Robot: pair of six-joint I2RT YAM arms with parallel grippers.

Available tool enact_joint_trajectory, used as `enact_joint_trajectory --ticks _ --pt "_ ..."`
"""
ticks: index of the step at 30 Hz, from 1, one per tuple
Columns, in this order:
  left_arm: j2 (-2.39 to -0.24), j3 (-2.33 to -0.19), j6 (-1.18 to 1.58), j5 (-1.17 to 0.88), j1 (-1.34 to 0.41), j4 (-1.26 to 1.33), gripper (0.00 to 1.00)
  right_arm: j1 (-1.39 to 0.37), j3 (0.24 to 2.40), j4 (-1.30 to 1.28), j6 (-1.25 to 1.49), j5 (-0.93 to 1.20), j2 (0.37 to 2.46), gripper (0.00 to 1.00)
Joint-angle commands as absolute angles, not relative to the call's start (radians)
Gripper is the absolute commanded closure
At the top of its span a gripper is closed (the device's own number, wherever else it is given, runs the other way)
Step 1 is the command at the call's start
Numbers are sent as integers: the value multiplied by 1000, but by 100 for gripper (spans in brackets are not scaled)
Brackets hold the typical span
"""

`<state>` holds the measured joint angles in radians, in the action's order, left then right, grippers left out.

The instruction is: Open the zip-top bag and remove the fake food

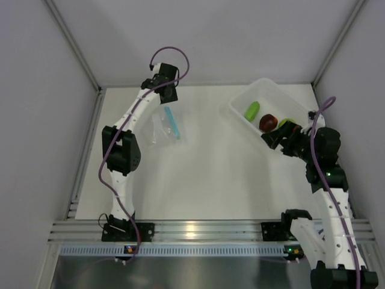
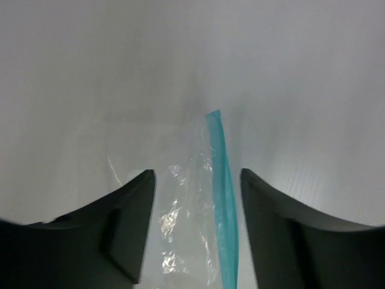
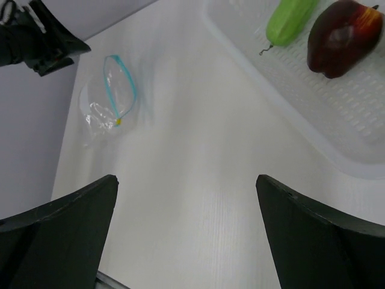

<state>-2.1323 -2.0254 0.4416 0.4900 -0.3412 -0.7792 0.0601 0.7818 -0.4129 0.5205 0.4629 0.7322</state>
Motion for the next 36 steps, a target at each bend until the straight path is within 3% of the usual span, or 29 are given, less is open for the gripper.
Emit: enact_joint_trajectory --ticks 1,4,5,11,16,23,30,33,36 --pt "-2051 -2100 460 424 -328 -772 27 66 866 -524 439 361 712 1" --pt "-1987 -2097 442 358 -311 -775 3 66 919 -566 408 335 710 1" --pt "-1938 -2067 442 344 -305 -775 2 66 936 -581 400 322 710 0" --pt "-1610 -1843 422 282 -287 -770 2 -39 1072 -670 301 85 729 1" --pt "-1277 -1478 382 380 -288 -768 2 -170 1072 -635 212 -127 668 1" --pt "-904 -1113 371 445 -288 -765 2 -219 1035 -658 167 -182 607 1" --pt "-681 -945 337 393 -291 -740 2 -230 931 -661 157 -337 485 1" --pt "-609 -886 339 293 -293 -707 2 -245 887 -623 138 -305 428 1" --pt "-545 -856 359 322 -291 -686 2 -253 865 -620 133 -298 388 1"
